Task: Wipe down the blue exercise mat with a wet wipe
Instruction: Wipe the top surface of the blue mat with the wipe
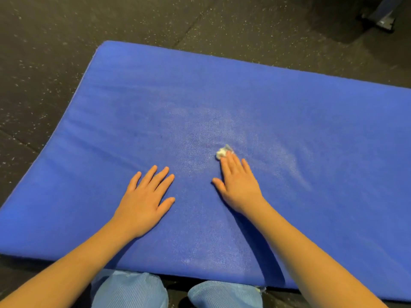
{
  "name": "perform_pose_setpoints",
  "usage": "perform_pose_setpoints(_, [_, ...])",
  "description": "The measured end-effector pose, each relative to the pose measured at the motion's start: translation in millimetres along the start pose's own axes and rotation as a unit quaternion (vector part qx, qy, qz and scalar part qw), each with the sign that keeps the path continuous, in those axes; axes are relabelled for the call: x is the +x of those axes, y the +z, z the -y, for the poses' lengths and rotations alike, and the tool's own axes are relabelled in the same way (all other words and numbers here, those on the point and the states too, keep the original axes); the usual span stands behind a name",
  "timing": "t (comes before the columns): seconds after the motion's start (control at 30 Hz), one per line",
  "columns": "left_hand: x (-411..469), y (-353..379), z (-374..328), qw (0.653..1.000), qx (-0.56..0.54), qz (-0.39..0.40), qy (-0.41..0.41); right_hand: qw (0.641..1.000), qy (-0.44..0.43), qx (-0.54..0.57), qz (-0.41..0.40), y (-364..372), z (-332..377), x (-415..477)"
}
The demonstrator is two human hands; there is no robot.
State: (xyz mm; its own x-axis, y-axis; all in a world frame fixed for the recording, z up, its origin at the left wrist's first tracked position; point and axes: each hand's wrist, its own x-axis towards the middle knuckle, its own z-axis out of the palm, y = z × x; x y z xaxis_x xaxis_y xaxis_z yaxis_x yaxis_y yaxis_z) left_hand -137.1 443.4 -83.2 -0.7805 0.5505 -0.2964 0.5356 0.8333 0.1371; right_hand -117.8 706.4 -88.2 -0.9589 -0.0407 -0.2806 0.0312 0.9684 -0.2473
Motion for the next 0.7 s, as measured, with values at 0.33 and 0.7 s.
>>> perform_pose_setpoints(0.33, [42, -4, 19, 0.998, -0.051, -0.032, -0.006, 0.997, -0.076, -0.003, 0.023, -6, 10, 29])
perform_pose_setpoints(0.7, [64, -6, 29, 0.998, -0.023, -0.054, 0.028, 0.991, -0.132, -0.027, -0.011, -6, -8, 66])
